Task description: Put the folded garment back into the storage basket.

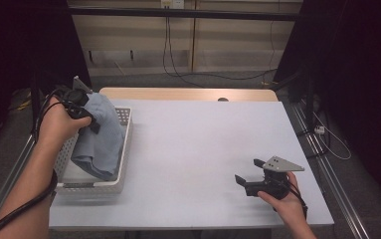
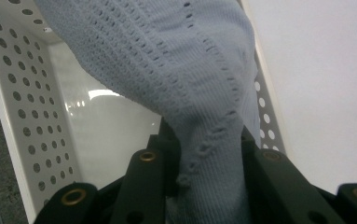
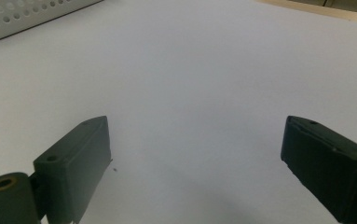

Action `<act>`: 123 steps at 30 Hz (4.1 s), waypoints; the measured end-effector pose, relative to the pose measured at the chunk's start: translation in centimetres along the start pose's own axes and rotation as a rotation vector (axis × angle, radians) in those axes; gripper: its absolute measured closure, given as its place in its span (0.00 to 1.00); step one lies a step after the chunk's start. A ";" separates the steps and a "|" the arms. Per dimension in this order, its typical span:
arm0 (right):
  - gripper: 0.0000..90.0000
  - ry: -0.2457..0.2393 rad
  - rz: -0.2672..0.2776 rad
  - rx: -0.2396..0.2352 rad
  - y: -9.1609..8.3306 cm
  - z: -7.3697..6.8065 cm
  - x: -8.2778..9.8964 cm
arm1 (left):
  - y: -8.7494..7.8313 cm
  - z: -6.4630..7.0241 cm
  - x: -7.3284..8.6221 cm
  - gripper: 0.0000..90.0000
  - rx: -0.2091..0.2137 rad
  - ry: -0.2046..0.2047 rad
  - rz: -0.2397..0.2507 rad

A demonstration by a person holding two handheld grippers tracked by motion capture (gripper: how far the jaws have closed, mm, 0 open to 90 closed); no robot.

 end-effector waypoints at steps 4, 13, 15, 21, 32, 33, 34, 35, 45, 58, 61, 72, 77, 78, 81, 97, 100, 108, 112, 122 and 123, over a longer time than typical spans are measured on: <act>0.08 -0.001 -0.002 0.000 0.0 0.0 0.0 | 0.0 0.2 0.1 0.82 0.000 0.005 -0.002; 0.08 0.001 -0.001 0.000 0.0 0.0 0.0 | 0.1 0.6 0.3 0.82 0.009 0.010 -0.005; 0.08 0.000 -0.001 -0.001 0.1 0.0 0.0 | 0.1 0.7 0.4 0.82 0.012 0.009 -0.004; 0.08 0.000 0.000 -0.001 0.1 0.0 0.0 | 0.2 1.0 0.5 0.82 0.017 0.012 -0.004; 0.08 0.000 -0.001 -0.001 0.1 -0.1 0.0 | 0.4 1.4 0.9 0.82 0.039 0.012 -0.004; 0.08 -0.002 -0.001 -0.001 0.1 -0.1 0.0 | 0.4 1.5 0.9 0.82 0.042 0.011 -0.002; 0.08 -0.002 0.000 -0.001 0.1 -0.1 0.0 | 0.4 1.5 0.9 0.82 0.043 0.011 -0.003; 0.08 0.000 0.001 -0.002 0.1 -0.1 0.0 | 0.4 1.5 1.0 0.82 0.041 0.011 0.000; 0.08 0.002 0.001 -0.001 0.1 -0.1 0.0 | 0.5 1.7 1.2 0.82 0.057 0.015 0.000; 0.08 -0.002 0.004 0.000 0.0 -0.1 -0.1 | 0.7 2.1 1.7 0.82 0.071 0.012 -0.005; 0.08 -0.001 0.004 -0.001 0.0 -0.1 -0.1 | 0.7 2.1 1.7 0.82 0.075 0.018 -0.002; 0.08 -0.003 0.002 -0.002 0.1 -0.3 -0.1 | 1.0 2.5 2.0 0.82 0.087 0.018 0.007; 0.08 -0.004 0.001 -0.004 0.1 -0.3 0.0 | 1.5 2.5 2.2 0.82 0.095 0.013 0.009; 0.08 -0.004 0.001 -0.003 0.1 -0.4 0.0 | 1.7 2.5 2.2 0.82 0.096 0.011 0.012; 0.08 -0.004 0.002 -0.004 0.1 -0.4 0.0 | 1.8 2.6 2.3 0.82 0.100 0.011 0.007; 0.08 -0.005 0.001 -0.004 0.1 -0.4 0.0 | 2.5 2.6 2.6 0.81 0.113 -0.007 0.020; 0.08 -0.007 -0.001 -0.004 0.1 -0.5 0.0 | 2.6 2.4 2.7 0.81 0.117 -0.009 0.024; 0.08 -0.008 -0.002 -0.005 0.2 -0.5 0.0 | 2.7 2.3 2.9 0.80 0.124 -0.014 0.030; 0.08 -0.006 -0.003 -0.005 0.2 -0.5 0.1 | 2.8 2.3 2.9 0.80 0.122 -0.014 0.028; 0.08 -0.006 -0.004 -0.006 0.2 -0.5 0.0 | 2.7 2.8 2.5 0.80 0.125 -0.011 0.029; 0.08 -0.006 -0.003 -0.006 0.2 -0.5 0.1 | 2.7 2.9 2.5 0.80 0.130 -0.013 0.028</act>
Point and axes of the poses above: each handheld gripper's, and its own axes: y roughly forward along the jaws, x roughly out of its underside, z roughly to its right, the point moved 8 cm from there along y, roughly forward along the jaws, and after that the axes turned 14 degrees about y, right-handed, at the moved point
